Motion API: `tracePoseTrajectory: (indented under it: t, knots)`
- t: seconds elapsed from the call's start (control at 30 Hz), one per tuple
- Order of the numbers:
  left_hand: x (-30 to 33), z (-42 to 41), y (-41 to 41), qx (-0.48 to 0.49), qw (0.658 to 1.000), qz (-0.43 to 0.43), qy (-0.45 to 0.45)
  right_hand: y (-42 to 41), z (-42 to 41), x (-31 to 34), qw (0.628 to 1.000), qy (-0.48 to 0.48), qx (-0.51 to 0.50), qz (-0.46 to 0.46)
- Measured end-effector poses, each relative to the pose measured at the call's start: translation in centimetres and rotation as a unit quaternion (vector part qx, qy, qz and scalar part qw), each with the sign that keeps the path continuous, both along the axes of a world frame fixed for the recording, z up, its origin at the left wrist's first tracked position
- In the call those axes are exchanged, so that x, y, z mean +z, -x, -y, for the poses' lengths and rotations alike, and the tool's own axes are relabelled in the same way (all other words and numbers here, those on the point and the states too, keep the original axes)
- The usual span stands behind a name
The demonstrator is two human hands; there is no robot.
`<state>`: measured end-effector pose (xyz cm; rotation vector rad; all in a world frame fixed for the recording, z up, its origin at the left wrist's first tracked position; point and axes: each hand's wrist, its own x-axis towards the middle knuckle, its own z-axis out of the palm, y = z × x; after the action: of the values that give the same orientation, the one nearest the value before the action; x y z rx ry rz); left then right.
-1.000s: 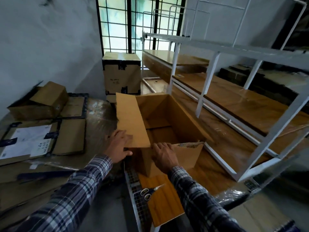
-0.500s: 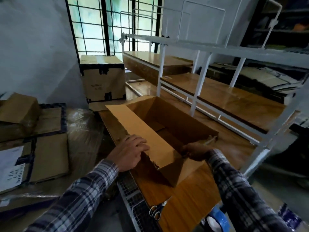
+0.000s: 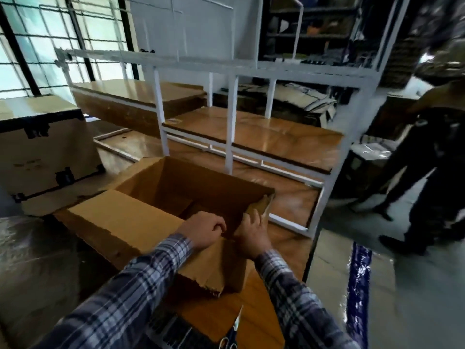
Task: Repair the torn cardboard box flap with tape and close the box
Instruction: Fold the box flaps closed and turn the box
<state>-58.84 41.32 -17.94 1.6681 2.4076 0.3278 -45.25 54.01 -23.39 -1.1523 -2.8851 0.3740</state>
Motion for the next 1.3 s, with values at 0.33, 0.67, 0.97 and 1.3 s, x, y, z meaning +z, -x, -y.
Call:
tracePoseTrajectory:
  t: [0.33,0.67,0.97,1.3]
  knots:
    - [-4.9,-11.1,3.6,0.022,0.964,0.096,0.248,-2.0,4.4,0.8,0.963,0.128,-0.165,-0.172]
    - [-4.2,-10.4,2.3,0.014,0.943,0.237,0.232,-1.3,5.8,1.3,0.951,0.139,-0.19,-0.202]
    - [-7.1,-12.2,2.9,0.139,0.901,0.378,0.16,-1.7,3.7,-1.9,0.941,0.162,-0.191,-0.227]
    - [-3.7,-10.3,3.9,0.258,0.918,0.299,0.038,-1.1,5.0,0.1,0.939,0.188,-0.193,-0.215]
